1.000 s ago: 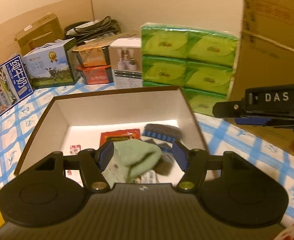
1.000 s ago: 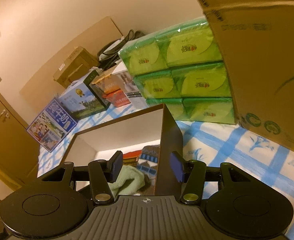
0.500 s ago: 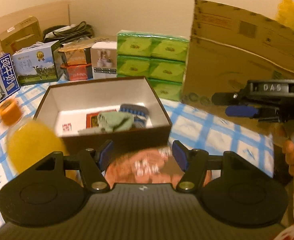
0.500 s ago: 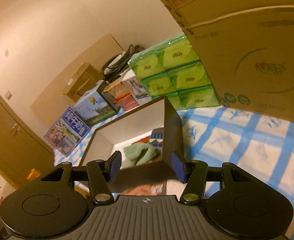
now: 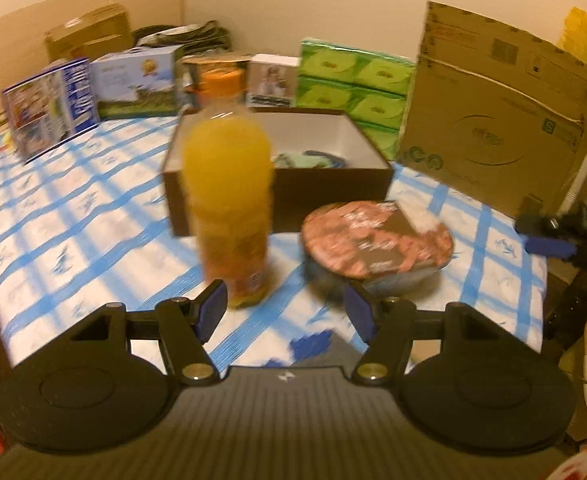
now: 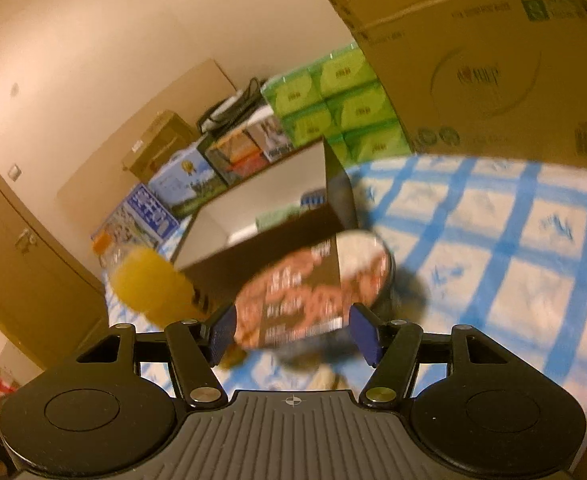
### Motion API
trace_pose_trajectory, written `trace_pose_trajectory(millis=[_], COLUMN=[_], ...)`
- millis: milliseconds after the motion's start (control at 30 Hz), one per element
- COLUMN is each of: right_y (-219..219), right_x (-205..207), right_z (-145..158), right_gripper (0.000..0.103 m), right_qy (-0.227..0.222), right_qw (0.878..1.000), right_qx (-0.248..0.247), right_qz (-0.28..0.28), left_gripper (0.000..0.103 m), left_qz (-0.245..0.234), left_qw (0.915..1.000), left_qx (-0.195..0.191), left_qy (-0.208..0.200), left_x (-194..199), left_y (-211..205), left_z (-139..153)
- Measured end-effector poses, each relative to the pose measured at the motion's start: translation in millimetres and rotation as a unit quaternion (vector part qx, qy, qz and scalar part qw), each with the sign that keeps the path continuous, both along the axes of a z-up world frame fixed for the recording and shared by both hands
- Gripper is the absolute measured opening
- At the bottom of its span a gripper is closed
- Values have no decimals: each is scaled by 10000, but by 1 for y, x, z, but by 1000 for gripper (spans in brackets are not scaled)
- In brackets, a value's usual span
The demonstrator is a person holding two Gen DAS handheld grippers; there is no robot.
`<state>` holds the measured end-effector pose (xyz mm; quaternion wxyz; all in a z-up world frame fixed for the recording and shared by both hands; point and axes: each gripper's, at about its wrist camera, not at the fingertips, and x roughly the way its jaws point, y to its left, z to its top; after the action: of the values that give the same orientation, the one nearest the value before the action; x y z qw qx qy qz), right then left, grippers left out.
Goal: Organize soft objects
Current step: 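Move both tools back from the box to the pile of items, then grasp the black round foam pad with the left tool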
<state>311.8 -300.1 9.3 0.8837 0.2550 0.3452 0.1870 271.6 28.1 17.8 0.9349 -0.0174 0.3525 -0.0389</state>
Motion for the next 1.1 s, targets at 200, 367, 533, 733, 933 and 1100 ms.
trace_pose_trajectory(millis=[200, 367, 533, 733, 933, 1100], right_y=[17, 26, 37, 47, 57, 66], right_x=[-40, -67, -87, -102, -113, -117], right_z=[-18, -32, -44, -57, -68, -78], right_gripper=[62, 62, 62, 62, 62, 62], right_qy=[166, 289, 364, 499, 526, 554], right_qw=[9998, 9988, 9964, 9946, 9903, 9866], right_qx=[-140, -384, -759, -883, -1246, -1465], right_qz=[22, 21, 87, 230, 332, 463], left_gripper=[62, 62, 62, 62, 62, 62], left_qz=[456, 629, 590, 557, 425, 124], left_qw=[9988, 9971, 9967, 9968, 9976, 9986], left_qx=[-171, -343, -359, -272, -102, 98], left_qy=[80, 257, 416, 504, 529, 503], left_x=[-36, -54, -69, -82, -91, -93], left_y=[34, 48, 45, 37, 28, 11], left_z=[-9, -23, -39, -54, -64, -74])
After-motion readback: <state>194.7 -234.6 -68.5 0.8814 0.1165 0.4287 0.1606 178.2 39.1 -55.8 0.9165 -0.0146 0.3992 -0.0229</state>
